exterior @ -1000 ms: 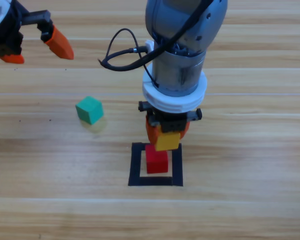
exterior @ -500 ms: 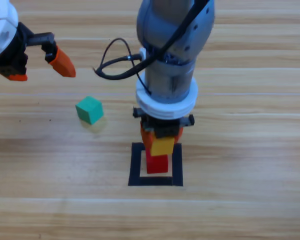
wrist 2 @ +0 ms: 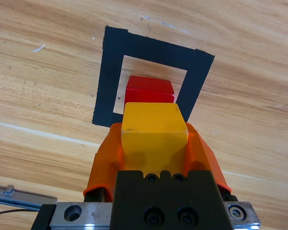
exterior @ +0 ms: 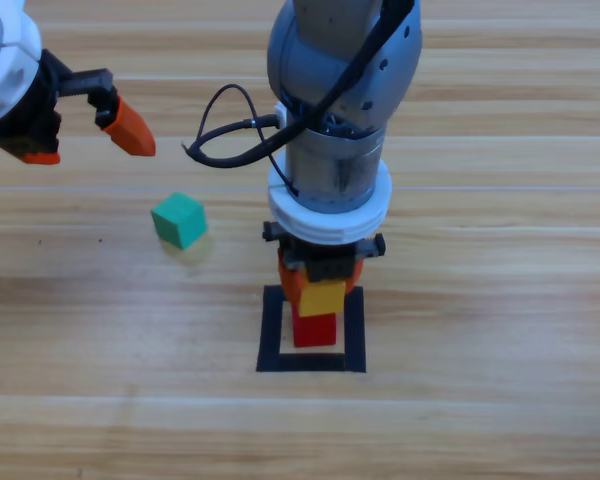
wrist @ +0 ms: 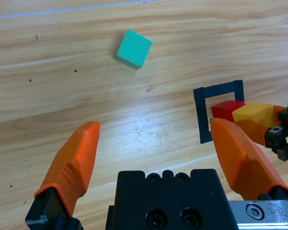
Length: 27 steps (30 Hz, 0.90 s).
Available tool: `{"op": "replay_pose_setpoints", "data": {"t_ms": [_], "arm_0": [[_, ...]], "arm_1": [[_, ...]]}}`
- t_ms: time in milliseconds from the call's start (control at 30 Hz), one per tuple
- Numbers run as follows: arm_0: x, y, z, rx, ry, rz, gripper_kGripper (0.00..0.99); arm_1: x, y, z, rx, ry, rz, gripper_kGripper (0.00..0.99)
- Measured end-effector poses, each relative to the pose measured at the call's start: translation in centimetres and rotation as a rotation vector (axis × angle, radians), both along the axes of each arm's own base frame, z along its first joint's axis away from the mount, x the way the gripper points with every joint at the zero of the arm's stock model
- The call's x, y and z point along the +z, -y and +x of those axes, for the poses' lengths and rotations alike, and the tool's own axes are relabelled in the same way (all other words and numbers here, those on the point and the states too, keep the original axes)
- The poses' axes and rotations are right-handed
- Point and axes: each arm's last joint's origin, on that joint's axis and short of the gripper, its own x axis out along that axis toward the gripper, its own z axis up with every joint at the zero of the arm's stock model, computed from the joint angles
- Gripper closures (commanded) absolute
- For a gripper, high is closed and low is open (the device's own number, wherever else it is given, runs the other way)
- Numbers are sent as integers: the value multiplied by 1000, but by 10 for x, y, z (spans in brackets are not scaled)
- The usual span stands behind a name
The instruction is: Stack the blocks in the rectangular block: red at the bottom, yellow in the middle, green on top
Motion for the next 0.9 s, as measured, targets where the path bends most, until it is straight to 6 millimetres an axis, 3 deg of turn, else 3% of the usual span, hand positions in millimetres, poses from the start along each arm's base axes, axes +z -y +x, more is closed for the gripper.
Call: {"op": "replay_pose_setpoints", "data": {"t_ms": [500, 533, 567, 667, 733, 900], "arm_0": [[-6, -1, -2, 1, -14, 5, 0], [-6, -1, -2, 1, -14, 5, 0], [-6, -1, -2, 1, -13, 5, 0], [-6, -1, -1, 3, -8, 1, 0], [-6, 0, -1, 3, -3, -1, 0], [-10, 0, -2, 0, -8, -3, 0]], "arm_1": [[-6, -4, 2, 0, 0, -1, 953], [-6, -4, 2, 0, -1, -1, 873], [-6, -4, 2, 0, -1, -1, 717], [-6, -4, 2, 0, -2, -1, 137], [-6, -4, 2, 0, -5, 0, 28], [-5, -3, 1, -1, -10, -9, 0]]}}
